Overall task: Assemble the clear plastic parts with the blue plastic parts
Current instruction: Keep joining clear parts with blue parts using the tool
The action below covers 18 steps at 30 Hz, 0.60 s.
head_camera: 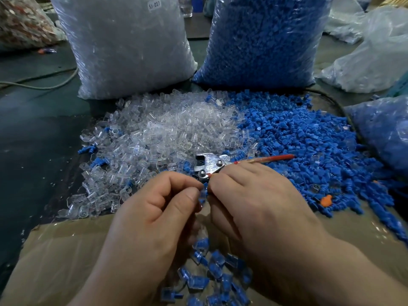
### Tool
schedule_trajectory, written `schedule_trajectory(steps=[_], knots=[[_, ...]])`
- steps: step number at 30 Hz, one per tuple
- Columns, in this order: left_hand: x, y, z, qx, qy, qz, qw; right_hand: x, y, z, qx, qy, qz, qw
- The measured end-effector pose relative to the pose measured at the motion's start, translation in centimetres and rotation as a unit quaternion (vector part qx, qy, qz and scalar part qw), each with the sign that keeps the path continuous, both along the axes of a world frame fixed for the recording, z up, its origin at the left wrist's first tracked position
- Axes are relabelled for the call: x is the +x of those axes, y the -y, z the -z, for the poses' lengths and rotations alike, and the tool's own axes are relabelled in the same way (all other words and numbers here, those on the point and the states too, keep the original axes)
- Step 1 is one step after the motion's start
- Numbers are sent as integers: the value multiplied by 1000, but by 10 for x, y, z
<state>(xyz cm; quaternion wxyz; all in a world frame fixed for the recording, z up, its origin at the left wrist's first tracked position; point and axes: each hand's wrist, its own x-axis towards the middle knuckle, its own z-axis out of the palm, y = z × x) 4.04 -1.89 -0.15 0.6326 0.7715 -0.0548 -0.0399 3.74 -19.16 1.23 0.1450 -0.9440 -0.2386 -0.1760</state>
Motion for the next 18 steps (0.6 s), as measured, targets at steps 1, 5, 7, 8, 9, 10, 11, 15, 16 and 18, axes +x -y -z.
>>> schedule_trajectory(steps=[1, 5, 7, 8, 9, 10, 11, 15, 16, 18], knots=[[0, 0, -2, -23, -33, 2, 999, 0, -1, -1, 5, -3, -10, 1000], [5, -7, -2, 46, -47, 70, 995, -4, -6, -7, 20, -15, -41, 999], [7, -10, -1, 24, -19, 78, 996, -7, -8, -9, 42, -67, -9, 997], [7, -11, -1, 28, 12, 86, 996, -9, -10, -8, 82, -123, 15, 989], [7, -11, -1, 49, 57, 99, 992, -12, -11, -9, 164, -213, 32, 963], [6, -11, -1, 68, 102, 111, 986, -14, -11, -10, 290, -310, 30, 905], [5, -11, -2, 76, 136, 126, 980, -15, -11, -13, 424, -416, 34, 804], [1, -13, -9, 105, 183, 147, 966, -13, 3, -22, 404, -506, 52, 760], [2, -15, -9, 135, 182, 142, 964, -10, 6, -21, 301, -454, 72, 835], [5, -19, -12, 210, 158, 132, 956, -9, 11, -17, 80, -313, 117, 939]])
